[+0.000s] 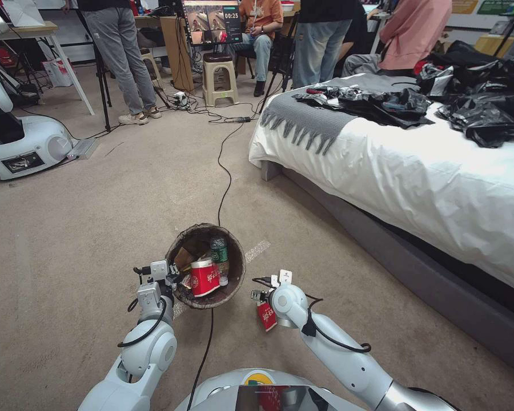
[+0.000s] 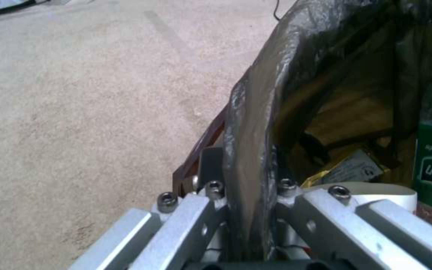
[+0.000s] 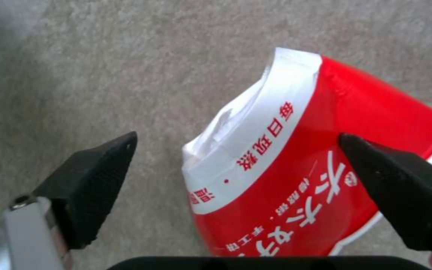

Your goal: Pick up the trash bin, then pick up the garbage from the floor and place it into the trash bin.

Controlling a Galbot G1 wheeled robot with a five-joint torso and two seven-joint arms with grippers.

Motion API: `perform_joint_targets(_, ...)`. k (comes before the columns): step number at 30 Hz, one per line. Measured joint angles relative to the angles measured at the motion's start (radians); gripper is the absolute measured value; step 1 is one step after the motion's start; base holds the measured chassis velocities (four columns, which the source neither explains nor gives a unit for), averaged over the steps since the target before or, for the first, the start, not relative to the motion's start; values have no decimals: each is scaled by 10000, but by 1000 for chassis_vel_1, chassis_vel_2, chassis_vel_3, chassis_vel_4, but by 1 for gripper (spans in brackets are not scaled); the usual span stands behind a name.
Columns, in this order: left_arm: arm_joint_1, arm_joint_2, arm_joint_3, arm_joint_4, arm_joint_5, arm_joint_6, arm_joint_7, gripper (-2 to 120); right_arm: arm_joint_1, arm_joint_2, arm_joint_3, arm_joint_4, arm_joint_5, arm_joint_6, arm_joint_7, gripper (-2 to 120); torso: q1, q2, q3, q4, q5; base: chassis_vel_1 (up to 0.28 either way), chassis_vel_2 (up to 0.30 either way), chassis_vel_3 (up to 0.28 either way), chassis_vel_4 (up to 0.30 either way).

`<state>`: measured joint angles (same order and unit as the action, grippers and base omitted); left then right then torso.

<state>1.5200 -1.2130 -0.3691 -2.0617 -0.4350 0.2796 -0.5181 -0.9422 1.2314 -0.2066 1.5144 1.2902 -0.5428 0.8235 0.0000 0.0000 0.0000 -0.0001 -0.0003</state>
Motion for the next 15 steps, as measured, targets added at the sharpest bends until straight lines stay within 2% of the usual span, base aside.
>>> perform_joint_targets(2, 8, 2, -4, -1, 0, 0, 0, 0, 19, 35, 1, -61, 3, 0, -3, 95, 0, 0, 0, 0, 0, 0, 0, 0, 0)
perform_joint_targets(3, 22, 5, -15, -6, 0, 0, 0, 0, 52, 113, 5, -180, -4, 1, -5, 87, 0, 0, 0, -1, 0, 0, 0, 0, 0)
perform_joint_targets(4, 22, 5, -15, -6, 0, 0, 0, 0, 52, 113, 5, -180, -4, 1, -5, 87, 0, 0, 0, -1, 0, 0, 0, 0, 0)
perform_joint_targets(7, 34, -6, -28, -19, 0, -6, 0, 0, 146, 326, 17, -462, -60, 30, -5, 73, 0, 0, 0, -1, 0, 0, 0, 0, 0)
perform_joint_targets(8, 34, -6, -28, -19, 0, -6, 0, 0, 146, 326, 17, -462, -60, 30, -5, 73, 0, 0, 0, -1, 0, 0, 0, 0, 0)
perform_joint_targets(11, 18, -28, -27, -19, 6, -15, 2, 0, 172, 401, 22, -575, -144, 79, 80, 57, 0, 0, 0, 3, 3, 0, 0, 0, 0)
perform_joint_targets(15, -6, -42, -17, 1, 11, -24, 3, 0, 164, 390, 33, -590, -243, 86, 191, 48, 0, 0, 0, 2, 4, 0, 0, 0, 0)
